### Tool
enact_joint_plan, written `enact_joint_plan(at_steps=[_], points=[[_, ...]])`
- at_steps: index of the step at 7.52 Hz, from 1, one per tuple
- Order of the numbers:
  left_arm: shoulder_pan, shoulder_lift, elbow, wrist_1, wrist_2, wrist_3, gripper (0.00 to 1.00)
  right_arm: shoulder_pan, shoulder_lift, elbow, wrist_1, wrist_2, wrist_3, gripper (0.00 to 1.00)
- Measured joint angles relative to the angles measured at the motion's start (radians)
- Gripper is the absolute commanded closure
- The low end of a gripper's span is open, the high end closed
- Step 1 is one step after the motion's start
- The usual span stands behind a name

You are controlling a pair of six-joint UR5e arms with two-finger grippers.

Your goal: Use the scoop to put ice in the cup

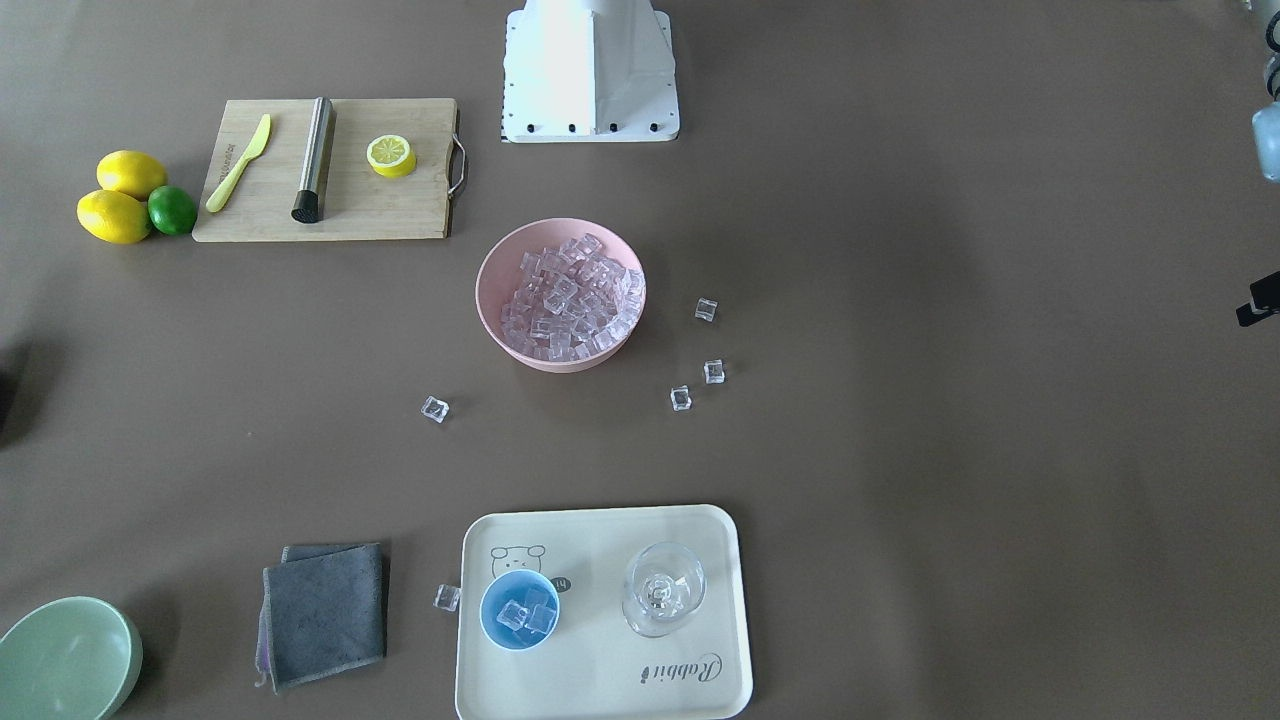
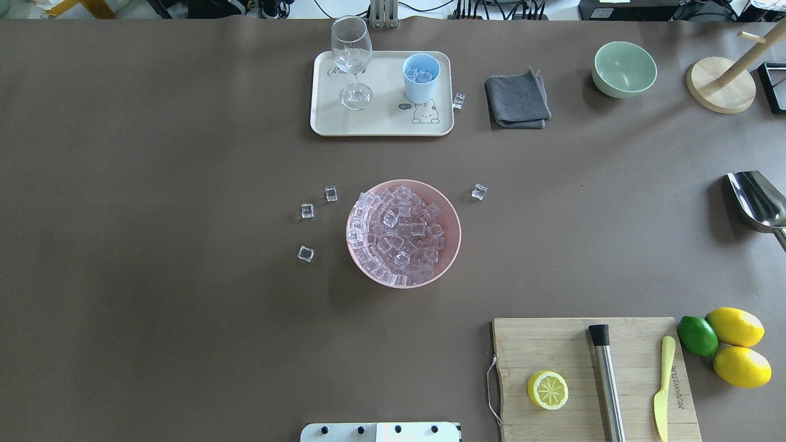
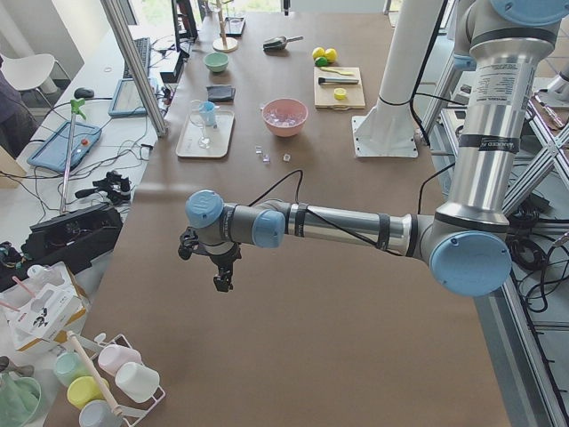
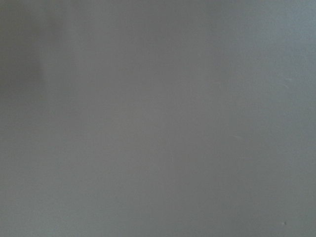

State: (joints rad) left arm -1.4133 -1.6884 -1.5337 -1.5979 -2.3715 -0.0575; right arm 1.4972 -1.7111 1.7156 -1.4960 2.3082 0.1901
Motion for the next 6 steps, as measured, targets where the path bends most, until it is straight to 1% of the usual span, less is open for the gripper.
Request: enact_joint_plan(at_steps=[6], points=[[-0.004,0.016,0.002,0.003,0.003,-0.001,0.01,0.028,-0.017,0.012,-0.001,-0.002,-0.006,0.00]])
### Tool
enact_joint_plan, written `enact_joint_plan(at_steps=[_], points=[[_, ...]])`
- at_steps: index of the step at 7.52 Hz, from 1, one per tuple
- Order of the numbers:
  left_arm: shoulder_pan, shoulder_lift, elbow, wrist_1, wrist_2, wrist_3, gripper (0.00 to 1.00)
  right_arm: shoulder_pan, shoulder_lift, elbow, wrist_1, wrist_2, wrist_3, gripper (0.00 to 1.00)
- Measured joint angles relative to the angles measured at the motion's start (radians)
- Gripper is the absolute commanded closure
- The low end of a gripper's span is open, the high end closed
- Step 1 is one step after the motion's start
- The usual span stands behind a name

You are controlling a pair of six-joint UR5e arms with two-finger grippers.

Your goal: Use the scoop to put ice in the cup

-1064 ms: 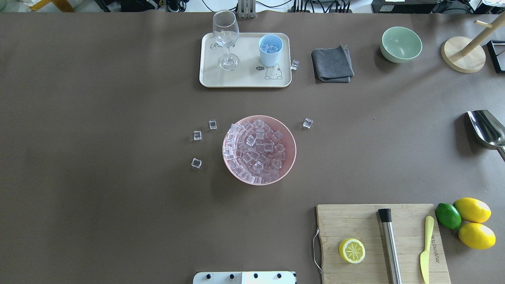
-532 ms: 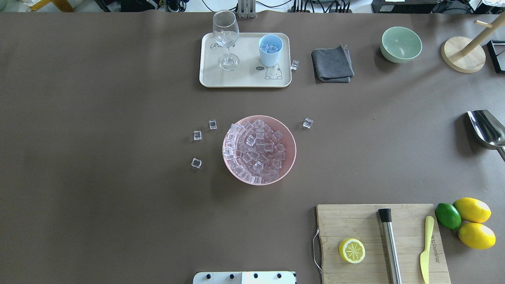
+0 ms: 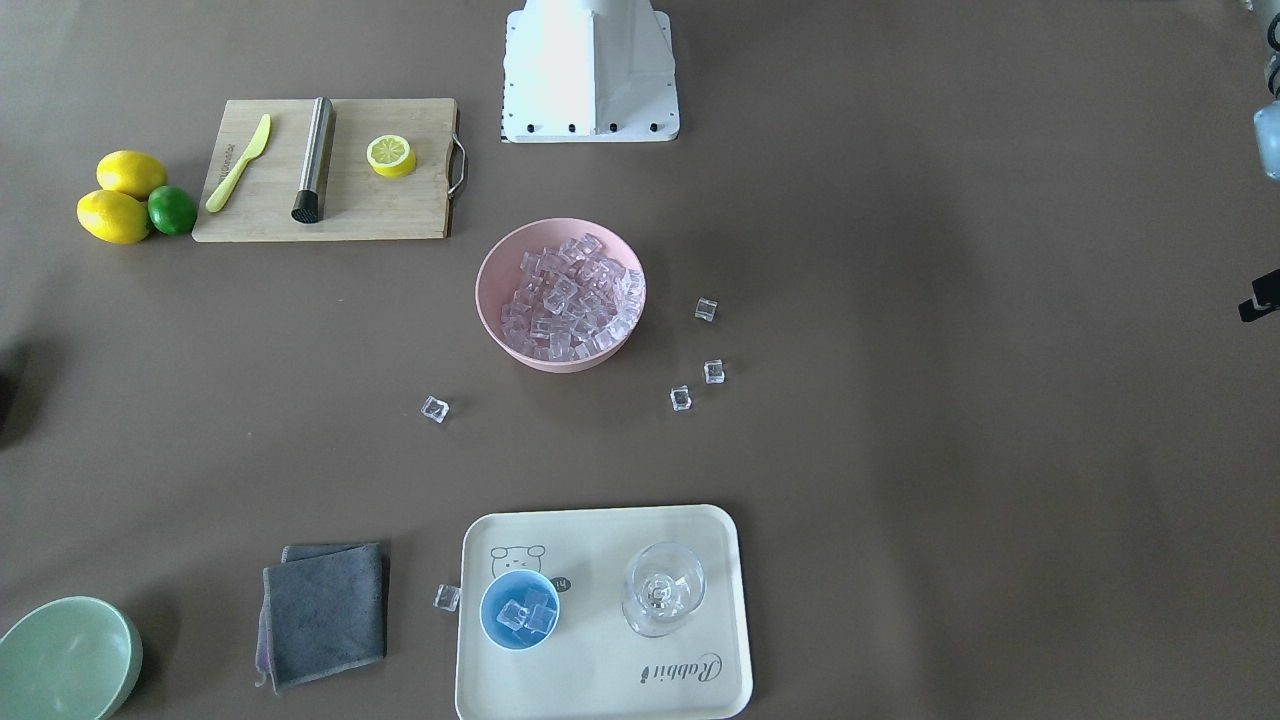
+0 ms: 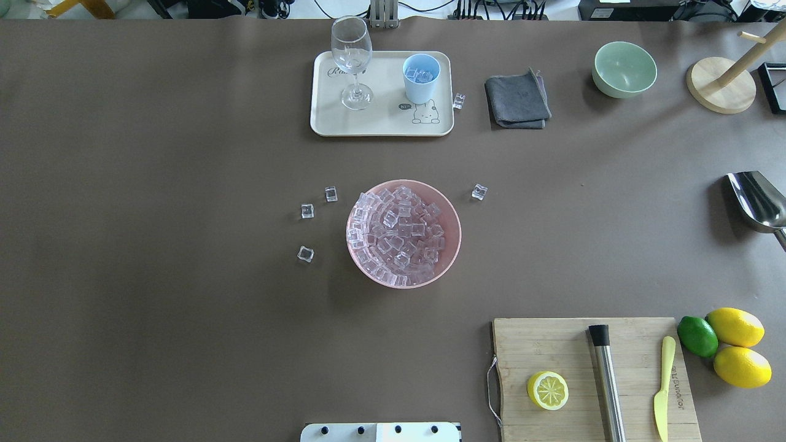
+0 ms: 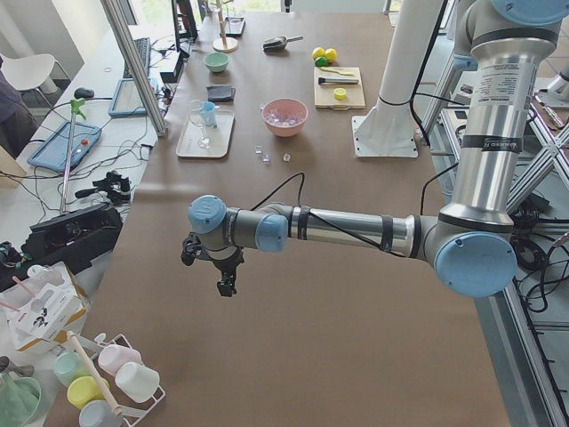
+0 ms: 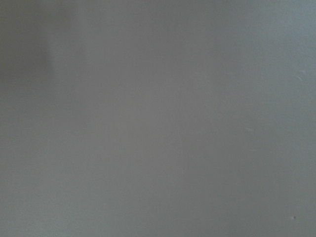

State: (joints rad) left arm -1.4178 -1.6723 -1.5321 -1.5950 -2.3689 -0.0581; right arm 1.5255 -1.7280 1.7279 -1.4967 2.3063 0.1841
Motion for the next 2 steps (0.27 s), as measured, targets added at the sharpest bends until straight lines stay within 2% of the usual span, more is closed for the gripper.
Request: enact_joint_plan(at_steps=[2], points=[[-0.002,0.014,-0.006,0.000,0.000,0.001,0.01,0.001,-0.001,0.002,0.001,-0.001,0.000,0.00]])
